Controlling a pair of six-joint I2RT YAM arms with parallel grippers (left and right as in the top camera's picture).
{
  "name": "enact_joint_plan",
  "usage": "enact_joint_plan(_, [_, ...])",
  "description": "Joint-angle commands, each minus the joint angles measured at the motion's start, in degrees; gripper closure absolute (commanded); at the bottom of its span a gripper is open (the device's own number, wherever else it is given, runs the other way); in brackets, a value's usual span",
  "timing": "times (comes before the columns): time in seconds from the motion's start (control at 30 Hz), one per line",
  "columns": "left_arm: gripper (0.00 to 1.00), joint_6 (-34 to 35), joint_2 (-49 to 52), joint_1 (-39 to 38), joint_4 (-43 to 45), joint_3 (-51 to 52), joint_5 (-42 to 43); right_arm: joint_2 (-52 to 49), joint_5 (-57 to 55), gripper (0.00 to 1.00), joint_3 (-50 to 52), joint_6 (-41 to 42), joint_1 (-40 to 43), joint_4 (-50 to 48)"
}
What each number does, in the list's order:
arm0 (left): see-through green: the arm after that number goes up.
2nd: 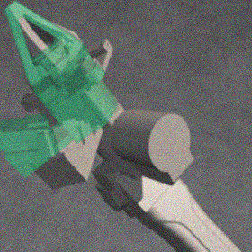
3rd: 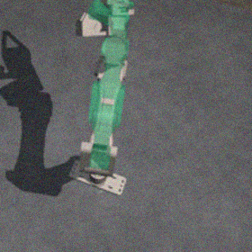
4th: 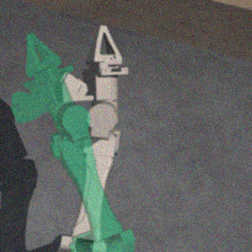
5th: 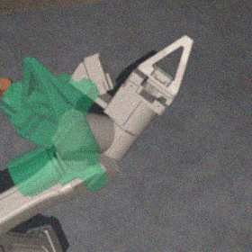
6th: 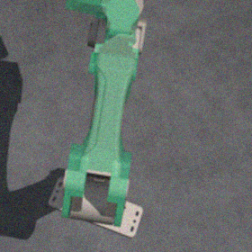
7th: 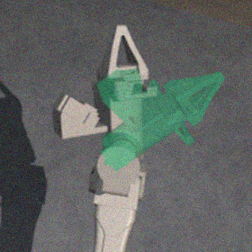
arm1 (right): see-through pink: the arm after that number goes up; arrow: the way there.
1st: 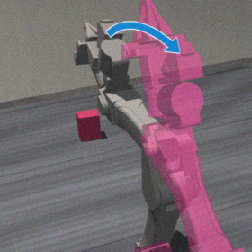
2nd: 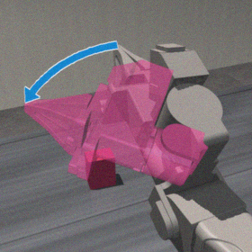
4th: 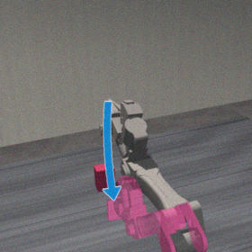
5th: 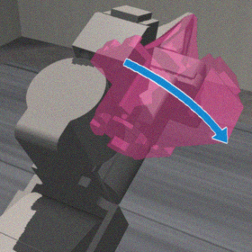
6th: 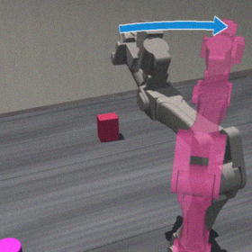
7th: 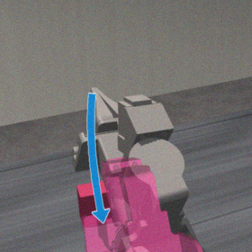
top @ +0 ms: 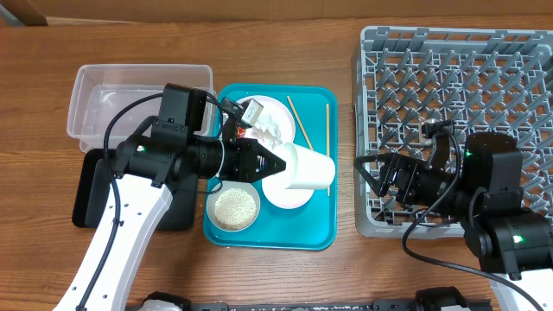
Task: Sort waste into correct bins and load items into the dishwasher
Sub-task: 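Grasp the white cup with the left gripper and lift it, then grasp the white cup with the right gripper from the left gripper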
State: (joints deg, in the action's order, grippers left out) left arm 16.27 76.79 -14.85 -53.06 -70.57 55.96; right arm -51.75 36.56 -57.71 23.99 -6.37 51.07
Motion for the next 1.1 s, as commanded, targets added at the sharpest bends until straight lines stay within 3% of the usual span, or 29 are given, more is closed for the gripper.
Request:
enact_joint_plan(0.0, [0.96,-1.1,0.0,0.4,0.5,-0.5,3.3,0.7,4.2,0.05,-1.6,0.0,0.0,-1.0])
enact_joint_plan(0.23, [0.96,0.2,0.0,0.4,7.2,-0.5,15.6,0.7,22.8,0.05,-1.6,-6.3,0.0,-8.2])
enact_joint_plan(0.47, [0.96,0.4,0.0,0.4,8.5,-0.5,20.3,0.7,34.2,0.02,-1.6,-6.4,0.0,-16.4])
enact_joint_plan(0.83, [0.96,1.7,0.0,-0.3,12.0,-0.5,23.6,0.1,33.4,0.04,-1.6,-7.0,-4.6,-20.4])
enact_joint_plan(1.03, [0.96,1.7,0.0,-0.3,12.0,-0.5,23.6,-1.4,27.3,0.14,-1.6,-3.6,-10.5,-25.3])
enact_joint_plan(1.07, [0.96,1.7,0.0,-0.4,12.0,-0.5,23.6,-2.1,25.5,0.22,-1.6,-3.6,-11.8,-25.3])
